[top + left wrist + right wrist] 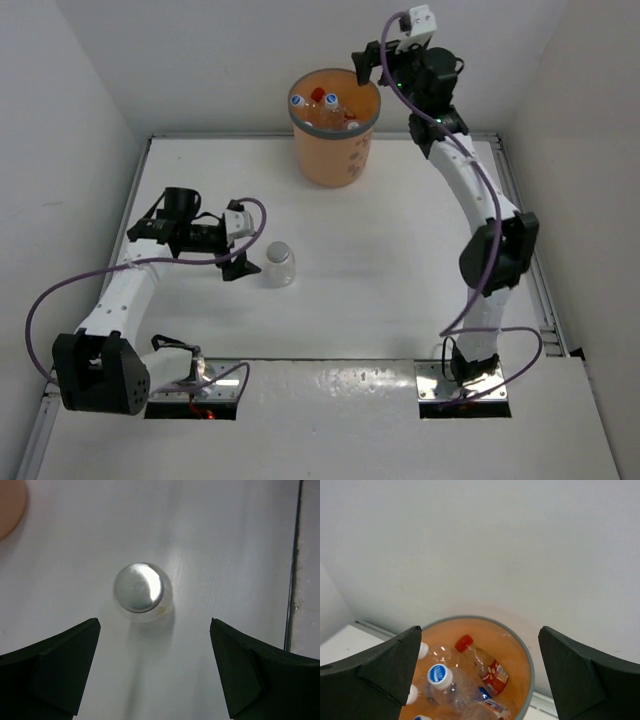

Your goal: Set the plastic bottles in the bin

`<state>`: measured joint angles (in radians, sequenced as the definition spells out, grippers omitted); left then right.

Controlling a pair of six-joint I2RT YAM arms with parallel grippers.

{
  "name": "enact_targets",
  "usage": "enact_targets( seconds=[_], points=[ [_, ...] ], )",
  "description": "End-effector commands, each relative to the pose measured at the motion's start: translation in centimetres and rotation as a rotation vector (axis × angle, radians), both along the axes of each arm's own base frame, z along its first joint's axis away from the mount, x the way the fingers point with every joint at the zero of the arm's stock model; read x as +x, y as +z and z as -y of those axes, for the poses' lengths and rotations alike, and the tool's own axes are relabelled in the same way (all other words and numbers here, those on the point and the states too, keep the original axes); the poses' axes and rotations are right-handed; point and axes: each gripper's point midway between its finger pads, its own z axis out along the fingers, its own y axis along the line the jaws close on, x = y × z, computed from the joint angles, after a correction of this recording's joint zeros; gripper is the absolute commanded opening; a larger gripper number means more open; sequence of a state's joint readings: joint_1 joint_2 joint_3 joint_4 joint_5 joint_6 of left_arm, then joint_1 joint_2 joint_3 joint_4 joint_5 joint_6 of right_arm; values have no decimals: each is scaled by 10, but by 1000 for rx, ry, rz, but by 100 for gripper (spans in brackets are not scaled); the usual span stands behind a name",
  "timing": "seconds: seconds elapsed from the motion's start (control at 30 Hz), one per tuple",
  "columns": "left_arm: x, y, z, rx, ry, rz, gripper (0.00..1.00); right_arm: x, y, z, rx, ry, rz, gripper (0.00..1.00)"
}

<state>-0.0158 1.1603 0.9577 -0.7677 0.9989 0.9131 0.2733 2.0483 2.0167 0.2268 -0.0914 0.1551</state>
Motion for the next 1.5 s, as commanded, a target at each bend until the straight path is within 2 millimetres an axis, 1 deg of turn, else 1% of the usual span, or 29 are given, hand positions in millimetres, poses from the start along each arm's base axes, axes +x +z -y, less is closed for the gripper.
enact_targets(
  seconds=[0.0, 0.03, 0.07, 0.1, 0.13, 0.17, 0.2, 0.23, 0.27, 0.3, 0.33, 0.37, 0.4, 0.43, 0.47, 0.5, 0.57, 0.6, 0.63, 0.7, 0.83, 0.93, 1.17, 1.2, 1.27, 1.3, 1.37, 1.4, 1.47],
  points=[
    [-25, -13, 12, 88, -186, 111, 99, -43, 32, 21, 27, 34, 7, 98],
    [-30, -22, 19, 99, -223, 96, 99, -66, 57, 29, 24, 48, 42, 98],
    [-30, -24, 23, 98, -239, 92, 99, -69, 50, 38, 9, 35, 26, 98],
    [-30, -30, 24, 113, -248, 92, 99, -66, 10, 51, -12, 11, -62, 98],
    [-31, -34, 28, 113, -244, 72, 99, -79, 16, 57, -11, 11, -61, 98],
    [-19, -36, 31, 123, -231, 94, 99, -89, -7, 64, -16, 4, -123, 98],
    [-15, -42, 30, 120, -189, 57, 99, -98, -3, 80, -12, -21, -125, 98],
    [-9, -45, 32, 122, -182, 65, 99, -103, -11, 86, -1, -28, -164, 99],
    [1, -45, 33, 126, -168, 94, 99, -119, -6, 90, 4, -24, -159, 99],
    [5, -52, 34, 125, -164, 72, 99, -123, -21, 98, -1, -34, -191, 99],
    [13, -48, 36, 121, -158, 84, 99, -127, -33, 103, -9, -41, -216, 99],
    [18, -49, 36, 121, -158, 85, 99, -133, -36, 105, -26, -36, -226, 99],
    [23, -54, 38, 120, -154, 65, 99, -142, -31, 110, -29, -42, -215, 99],
    [25, -52, 41, 119, -164, 69, 99, -145, -41, 115, -39, -48, -244, 99],
    [26, -55, 42, 120, -165, 59, 99, -149, -38, 117, -38, -48, -239, 99],
    [26, -54, 46, 119, -177, 61, 99, -152, -44, 120, -38, -54, -266, 99],
    [25, -58, 47, 130, -183, 52, 99, -156, -48, 123, -31, -54, -283, 99],
    [27, -57, 48, 130, -186, 69, 99, -157, -55, 123, -32, -50, -298, 99],
    [28, -60, 48, 132, -187, 60, 99, -158, -54, 126, -31, -55, -293, 99],
    [27, -61, 49, 139, -191, 61, 99, -161, -58, 122, -28, -44, -303, 99],
    [29, -61, 53, 135, -196, 67, 99, -160, -66, 123, -23, -42, -323, 99],
    [30, -62, 54, 128, -185, 62, 99, -160, -67, 122, -21, -39, -325, 99],
    [28, -57, 55, 146, -170, 73, 99, -161, -72, 120, -26, -27, -349, 99],
    [29, -50, 59, 130, -155, 65, 99, -162, -77, 120, -28, -27, -360, 99],
    [37, -37, 66, 111, -79, 30, 99, -166, -82, 120, -25, -25, -375, 99],
    [45, -31, 72, 115, -34, 37, 99, -169, -88, 120, -27, -20, -390, 99],
    [54, -26, 78, 100, 70, -27, 99, -172, -88, 118, -28, -16, -388, 99],
    [63, -22, 83, 75, 188, -120, 99, -175, -93, 120, -28, -20, -399, 99],
    [71, -17, 85, 23, 320, -232, 99, -180, -93, 119, -33, -17, -399, 99]
  ],
)
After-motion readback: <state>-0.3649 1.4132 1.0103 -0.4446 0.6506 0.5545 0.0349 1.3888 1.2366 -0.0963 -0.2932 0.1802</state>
